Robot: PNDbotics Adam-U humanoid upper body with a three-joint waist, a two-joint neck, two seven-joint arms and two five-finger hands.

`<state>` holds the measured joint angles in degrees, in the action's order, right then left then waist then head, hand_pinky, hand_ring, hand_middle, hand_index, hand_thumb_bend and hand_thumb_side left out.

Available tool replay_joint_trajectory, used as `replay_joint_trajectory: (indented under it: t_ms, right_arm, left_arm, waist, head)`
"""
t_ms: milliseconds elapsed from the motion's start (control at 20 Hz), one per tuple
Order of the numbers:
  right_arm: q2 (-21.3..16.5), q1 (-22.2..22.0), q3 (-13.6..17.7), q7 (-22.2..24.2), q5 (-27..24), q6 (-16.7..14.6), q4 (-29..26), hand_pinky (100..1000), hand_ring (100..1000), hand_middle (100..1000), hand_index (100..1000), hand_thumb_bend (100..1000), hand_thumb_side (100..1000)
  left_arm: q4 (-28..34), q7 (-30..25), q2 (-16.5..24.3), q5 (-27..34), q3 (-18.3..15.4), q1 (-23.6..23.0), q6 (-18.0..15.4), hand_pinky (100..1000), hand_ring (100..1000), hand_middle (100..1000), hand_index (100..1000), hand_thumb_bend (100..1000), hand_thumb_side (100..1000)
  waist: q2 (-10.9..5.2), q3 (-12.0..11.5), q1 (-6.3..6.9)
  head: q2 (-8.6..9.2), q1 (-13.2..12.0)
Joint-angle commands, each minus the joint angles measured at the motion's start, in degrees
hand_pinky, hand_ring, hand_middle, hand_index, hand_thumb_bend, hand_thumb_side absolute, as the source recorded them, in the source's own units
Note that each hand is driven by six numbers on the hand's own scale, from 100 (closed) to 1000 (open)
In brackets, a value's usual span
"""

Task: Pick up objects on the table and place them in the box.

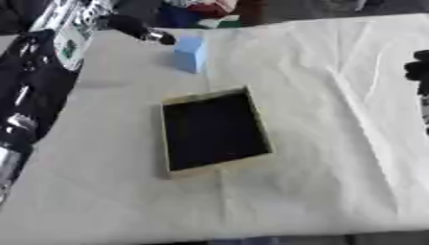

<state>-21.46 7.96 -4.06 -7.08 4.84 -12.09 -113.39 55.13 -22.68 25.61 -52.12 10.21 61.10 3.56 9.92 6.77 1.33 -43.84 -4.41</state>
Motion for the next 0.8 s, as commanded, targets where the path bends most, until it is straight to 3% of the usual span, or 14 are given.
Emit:
replay_joint_trajectory:
  t_ms: [50, 800]
  right_arm:
    - [-1.2, 0.3, 0.4, 0.1, -0.2, -0.2, -1.2, 706, 707, 700, 891, 100, 467]
    - [-0.8, 0.4, 0.2, 0.5, -0.3, -0.2, -1.2, 706, 706, 700, 891, 100, 468]
  left_arm:
    - [0.4, 0.1, 1.2, 0.1, -0.7, 1.3, -0.2, 829, 833, 859, 965, 912, 697]
    - [-0.5, -0.5, 0.4, -0.8, -0.7, 2.0, -2.6, 840, 845, 870, 964, 873, 660]
  waist:
    - [-0.89, 0.1, -0.19]
    - [-0.25, 0.9, -0.15]
  head:
    - [-0.28, 0.1]
    - [-0.28, 0.1]
